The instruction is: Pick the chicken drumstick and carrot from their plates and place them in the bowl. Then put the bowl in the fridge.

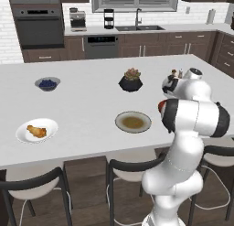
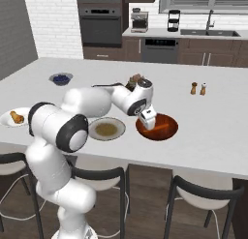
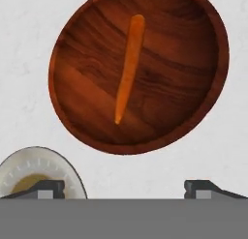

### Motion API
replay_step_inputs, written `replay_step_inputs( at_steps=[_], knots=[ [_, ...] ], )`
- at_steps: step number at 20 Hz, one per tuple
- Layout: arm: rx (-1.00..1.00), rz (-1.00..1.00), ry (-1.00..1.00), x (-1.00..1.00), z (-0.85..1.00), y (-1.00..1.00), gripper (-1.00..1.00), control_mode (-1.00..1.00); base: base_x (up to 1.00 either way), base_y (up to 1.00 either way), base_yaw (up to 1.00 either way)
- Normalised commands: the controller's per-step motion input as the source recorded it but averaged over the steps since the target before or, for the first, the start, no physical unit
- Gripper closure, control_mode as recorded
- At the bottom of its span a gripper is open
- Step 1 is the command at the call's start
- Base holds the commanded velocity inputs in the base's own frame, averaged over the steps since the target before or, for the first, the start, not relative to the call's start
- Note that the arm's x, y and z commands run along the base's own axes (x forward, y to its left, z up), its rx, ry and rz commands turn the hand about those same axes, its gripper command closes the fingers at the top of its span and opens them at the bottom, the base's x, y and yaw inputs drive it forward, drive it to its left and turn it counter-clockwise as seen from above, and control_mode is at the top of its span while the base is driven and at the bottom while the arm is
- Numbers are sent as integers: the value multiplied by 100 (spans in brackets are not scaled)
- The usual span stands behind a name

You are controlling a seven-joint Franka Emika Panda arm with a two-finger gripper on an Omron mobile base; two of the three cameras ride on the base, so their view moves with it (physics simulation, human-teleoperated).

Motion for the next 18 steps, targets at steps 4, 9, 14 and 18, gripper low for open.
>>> replay_step_inputs(
  at_steps=[4,9,14,18],
  knots=[
    [-5,12,0,-49,58,99,-100,-100,0,0,0],
    [0,12,1,-47,54,100,-100,-100,0,0,0],
    [-4,22,1,-45,30,100,-100,-100,0,0,0],
    [-18,34,2,-51,12,100,-100,-100,0,0,0]
  ],
)
